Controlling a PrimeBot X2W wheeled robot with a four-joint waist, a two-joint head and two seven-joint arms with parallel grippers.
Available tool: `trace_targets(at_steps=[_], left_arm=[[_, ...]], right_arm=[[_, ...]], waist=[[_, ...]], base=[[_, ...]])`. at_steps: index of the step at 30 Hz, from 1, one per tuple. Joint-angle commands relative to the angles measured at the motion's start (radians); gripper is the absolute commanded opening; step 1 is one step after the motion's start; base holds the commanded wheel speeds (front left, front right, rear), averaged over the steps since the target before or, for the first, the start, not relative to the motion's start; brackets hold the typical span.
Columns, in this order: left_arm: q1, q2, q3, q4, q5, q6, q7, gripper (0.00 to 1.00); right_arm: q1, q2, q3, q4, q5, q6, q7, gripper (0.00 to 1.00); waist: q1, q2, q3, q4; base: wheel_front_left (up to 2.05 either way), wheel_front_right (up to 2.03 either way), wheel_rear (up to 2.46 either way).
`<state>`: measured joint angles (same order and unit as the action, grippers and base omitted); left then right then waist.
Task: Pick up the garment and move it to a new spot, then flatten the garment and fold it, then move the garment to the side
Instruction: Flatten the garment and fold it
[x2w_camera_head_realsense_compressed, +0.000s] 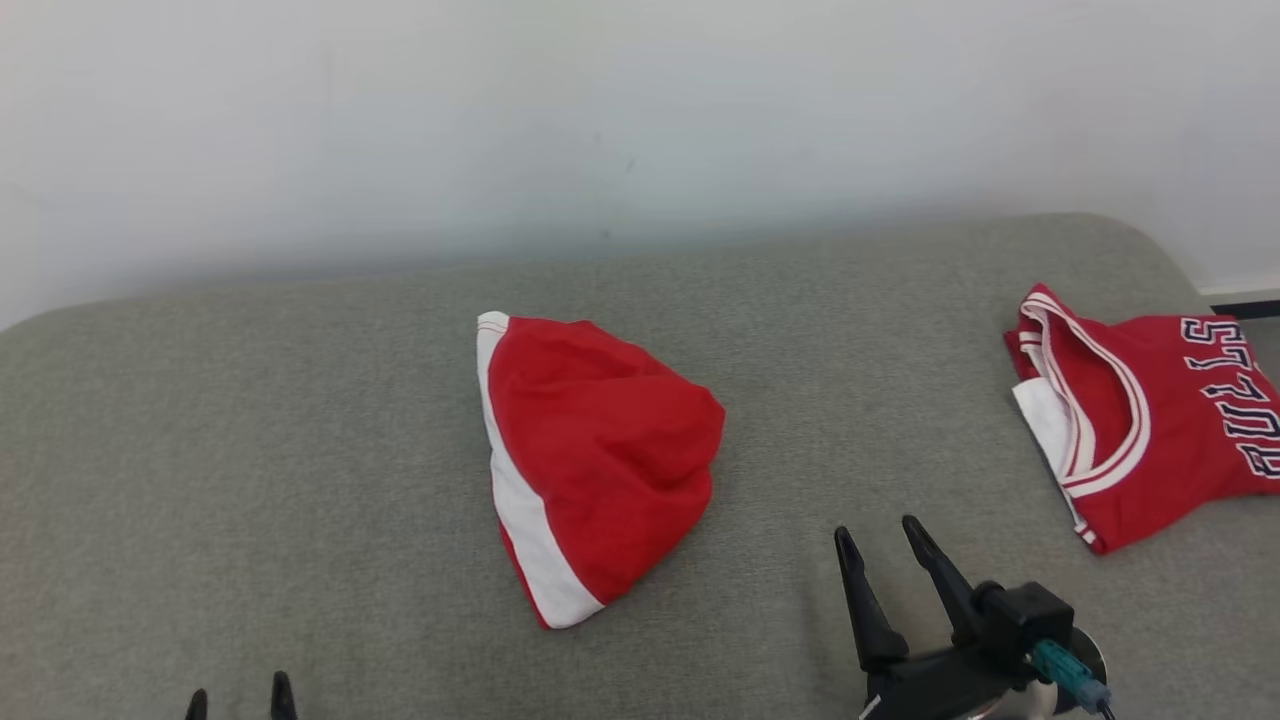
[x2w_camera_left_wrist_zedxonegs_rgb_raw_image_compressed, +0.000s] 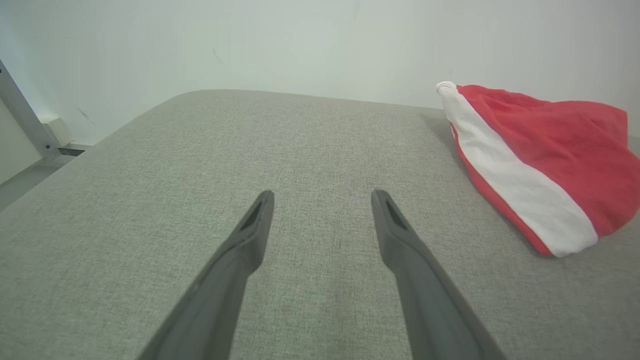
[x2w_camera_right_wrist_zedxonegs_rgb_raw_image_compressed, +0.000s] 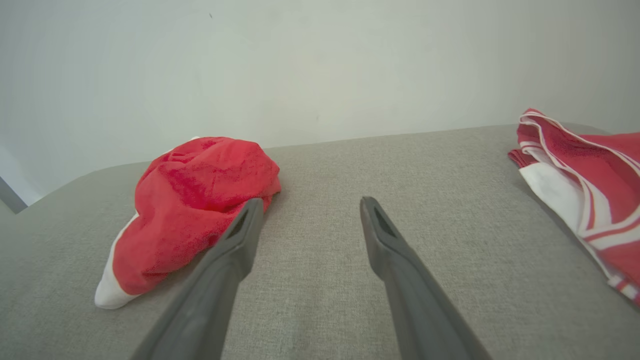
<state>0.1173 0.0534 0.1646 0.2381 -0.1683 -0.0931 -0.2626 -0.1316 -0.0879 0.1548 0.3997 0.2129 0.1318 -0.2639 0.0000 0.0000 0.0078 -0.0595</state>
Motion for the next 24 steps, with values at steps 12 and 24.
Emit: trace_targets(at_steps=[12,24], left_arm=[[-0.062,-0.003,-0.126,0.013,-0.044,0.007,-0.003,1.00],[-0.083,-0.004,-0.153,0.018,-0.072,0.021,-0.003,1.00]], right_arm=[[-0.230,-0.045,0.177,0.128,0.051,-0.003,0.000,1.00],[-0.410,-0.064,0.244,0.313,0.041,-0.003,0.031,0.90]], waist=[[0.0000,0.0000,0.091,0.217],[0.0000,0.0000,0.148,0.317]], base=[[0.00,0.00,0.00],[0.00,0.00,0.00]])
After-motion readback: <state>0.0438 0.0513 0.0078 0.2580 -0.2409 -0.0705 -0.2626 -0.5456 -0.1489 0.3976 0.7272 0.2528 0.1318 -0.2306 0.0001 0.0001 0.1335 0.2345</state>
